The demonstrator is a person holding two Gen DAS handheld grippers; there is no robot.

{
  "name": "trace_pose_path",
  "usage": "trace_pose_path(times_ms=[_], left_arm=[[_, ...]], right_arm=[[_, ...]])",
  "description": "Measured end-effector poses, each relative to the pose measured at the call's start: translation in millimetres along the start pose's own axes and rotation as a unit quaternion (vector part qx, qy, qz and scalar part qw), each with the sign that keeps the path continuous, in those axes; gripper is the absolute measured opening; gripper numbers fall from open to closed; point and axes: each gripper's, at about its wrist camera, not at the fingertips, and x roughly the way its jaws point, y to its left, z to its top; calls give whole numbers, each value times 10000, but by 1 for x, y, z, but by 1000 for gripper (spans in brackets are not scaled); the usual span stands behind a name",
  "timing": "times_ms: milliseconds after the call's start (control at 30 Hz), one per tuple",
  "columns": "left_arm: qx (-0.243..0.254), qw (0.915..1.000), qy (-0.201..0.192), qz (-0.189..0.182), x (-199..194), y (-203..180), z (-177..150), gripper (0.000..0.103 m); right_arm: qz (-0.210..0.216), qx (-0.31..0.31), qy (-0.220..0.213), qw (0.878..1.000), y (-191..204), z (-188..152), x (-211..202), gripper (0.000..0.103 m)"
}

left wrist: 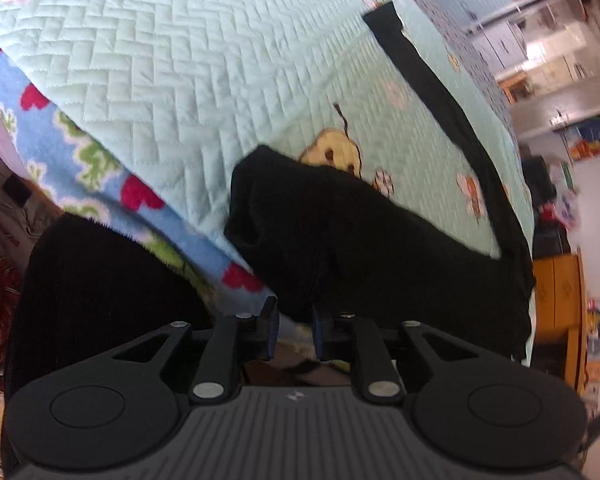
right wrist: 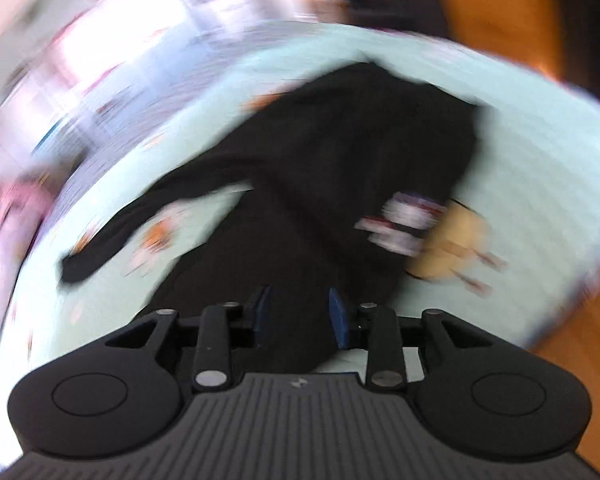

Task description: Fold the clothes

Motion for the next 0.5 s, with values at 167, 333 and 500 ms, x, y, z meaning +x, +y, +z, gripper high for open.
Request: trace_pose_path(times_ms=[167, 333, 500], left_arm=[[-61, 9971, -124, -752, -20, 24, -6, 29], [-742, 9878, -599, -1235, -37, 61, 4, 34], [-1144, 9806, -577, -1482, -24, 73, 19, 37]], right_arm=[[1437, -1203, 941, 9778, 91, -17, 43, 54], [2565, -2394, 1708, 9207, 192, -64, 70, 54], [2801, -4683, 1245, 8287, 288, -127, 48, 64]])
